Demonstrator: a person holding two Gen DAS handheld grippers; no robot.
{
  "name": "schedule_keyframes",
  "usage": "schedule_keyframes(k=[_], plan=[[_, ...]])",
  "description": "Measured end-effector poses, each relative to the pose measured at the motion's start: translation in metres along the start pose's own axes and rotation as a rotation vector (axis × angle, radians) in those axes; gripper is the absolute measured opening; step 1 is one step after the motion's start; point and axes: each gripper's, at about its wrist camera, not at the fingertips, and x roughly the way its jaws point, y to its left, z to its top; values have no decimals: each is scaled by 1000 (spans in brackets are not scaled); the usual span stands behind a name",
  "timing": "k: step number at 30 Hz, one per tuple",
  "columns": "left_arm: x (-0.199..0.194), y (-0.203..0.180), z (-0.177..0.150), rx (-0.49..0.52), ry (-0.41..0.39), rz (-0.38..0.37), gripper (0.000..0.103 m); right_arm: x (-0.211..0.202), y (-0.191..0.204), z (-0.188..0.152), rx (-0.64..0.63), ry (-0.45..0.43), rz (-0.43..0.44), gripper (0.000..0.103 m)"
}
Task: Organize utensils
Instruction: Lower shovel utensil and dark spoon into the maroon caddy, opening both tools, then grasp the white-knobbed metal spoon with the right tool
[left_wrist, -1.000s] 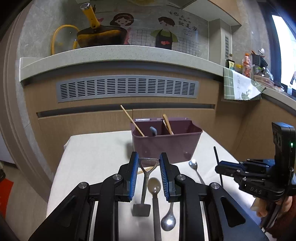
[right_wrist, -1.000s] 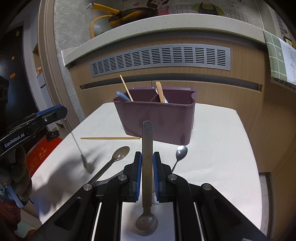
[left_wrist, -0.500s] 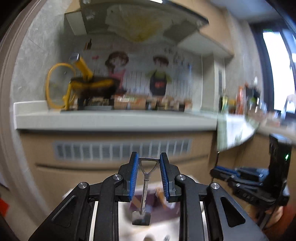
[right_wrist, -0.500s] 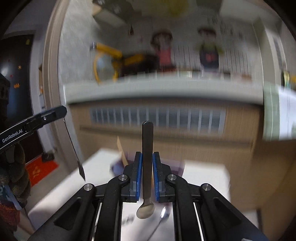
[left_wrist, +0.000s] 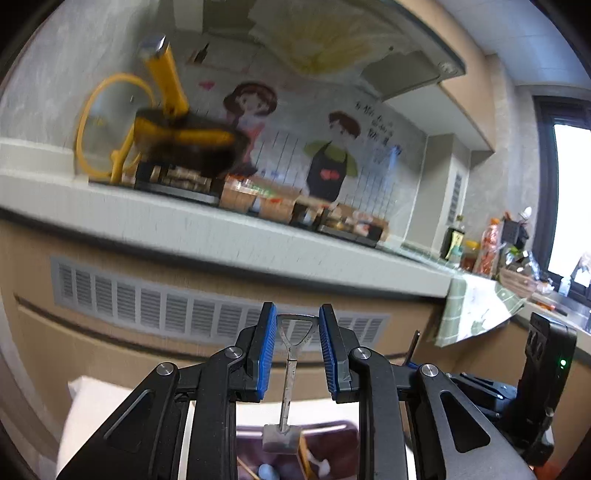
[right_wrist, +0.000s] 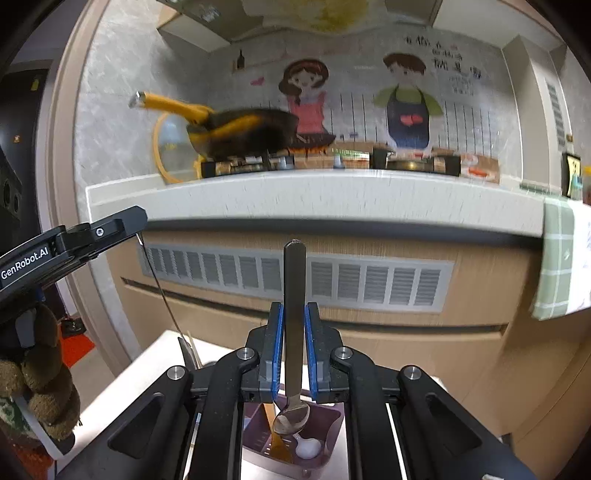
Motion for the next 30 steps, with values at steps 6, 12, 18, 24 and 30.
schedule_keyframes(k=[6, 12, 18, 24, 30], plan=[[38, 26, -44, -94, 120, -54, 25, 28, -4, -31, 16, 93, 16, 12], [30, 39, -65, -131, 170, -37, 27, 20, -10, -53, 11, 149, 4, 13], [-41, 31, -81, -43, 114, 59, 36, -32, -17, -79, -14, 145, -49, 13], [-86, 25, -138, -20, 247, 76, 41, -61, -11, -138, -27, 307, -29, 14], [-110, 16, -202, 33, 405, 114, 41, -68, 15, -198, -40, 467, -13, 16]])
